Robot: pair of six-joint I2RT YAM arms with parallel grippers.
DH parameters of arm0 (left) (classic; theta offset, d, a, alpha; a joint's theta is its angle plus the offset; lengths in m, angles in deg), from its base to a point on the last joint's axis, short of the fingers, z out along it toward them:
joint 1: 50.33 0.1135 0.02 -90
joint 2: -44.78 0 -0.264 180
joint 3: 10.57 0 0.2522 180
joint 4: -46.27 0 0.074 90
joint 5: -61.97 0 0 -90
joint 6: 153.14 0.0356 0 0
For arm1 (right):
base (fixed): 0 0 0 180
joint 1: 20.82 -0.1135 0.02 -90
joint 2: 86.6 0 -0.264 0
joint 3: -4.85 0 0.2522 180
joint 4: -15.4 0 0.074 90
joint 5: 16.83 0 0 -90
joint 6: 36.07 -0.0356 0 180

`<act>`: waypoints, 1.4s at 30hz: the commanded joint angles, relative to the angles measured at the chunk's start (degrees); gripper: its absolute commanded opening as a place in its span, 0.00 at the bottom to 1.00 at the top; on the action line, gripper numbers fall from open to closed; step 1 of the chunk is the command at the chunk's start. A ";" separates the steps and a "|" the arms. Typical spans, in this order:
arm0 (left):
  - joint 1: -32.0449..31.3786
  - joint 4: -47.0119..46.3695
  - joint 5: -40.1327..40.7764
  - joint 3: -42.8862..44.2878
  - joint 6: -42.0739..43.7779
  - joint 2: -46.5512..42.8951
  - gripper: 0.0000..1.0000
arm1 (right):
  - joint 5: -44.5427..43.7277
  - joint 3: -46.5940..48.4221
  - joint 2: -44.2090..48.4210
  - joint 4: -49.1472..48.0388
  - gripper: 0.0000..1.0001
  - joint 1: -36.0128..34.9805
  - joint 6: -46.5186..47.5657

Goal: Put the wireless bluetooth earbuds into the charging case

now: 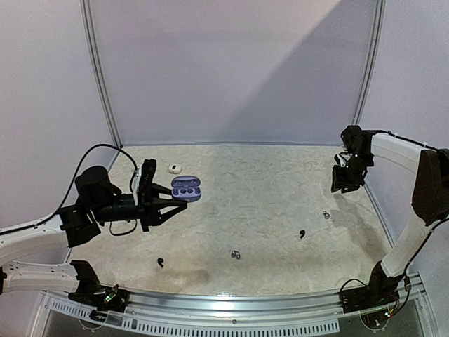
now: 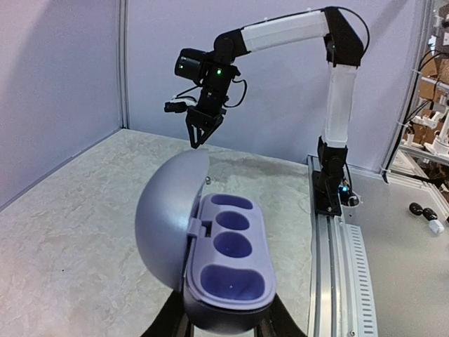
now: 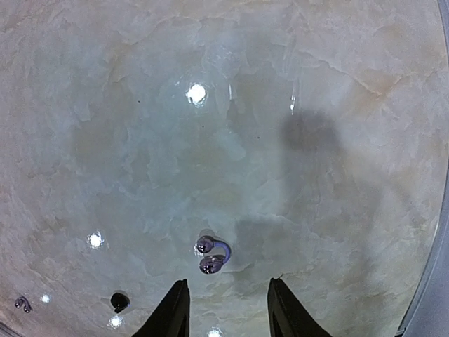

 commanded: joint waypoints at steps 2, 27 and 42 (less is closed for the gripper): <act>0.83 -0.96 -0.31 -1.26 0.91 -0.18 0.00 | 1.93 -1.14 -4.00 -2.18 0.37 0.66 4.55; 1.01 0.82 -0.59 -0.32 3.43 -0.29 0.00 | 7.36 -10.70 -8.06 -7.73 0.30 0.66 4.41; 0.99 1.40 -0.53 -0.60 4.44 -0.48 0.00 | 14.13 -13.89 -5.93 -10.92 0.23 0.58 1.06</act>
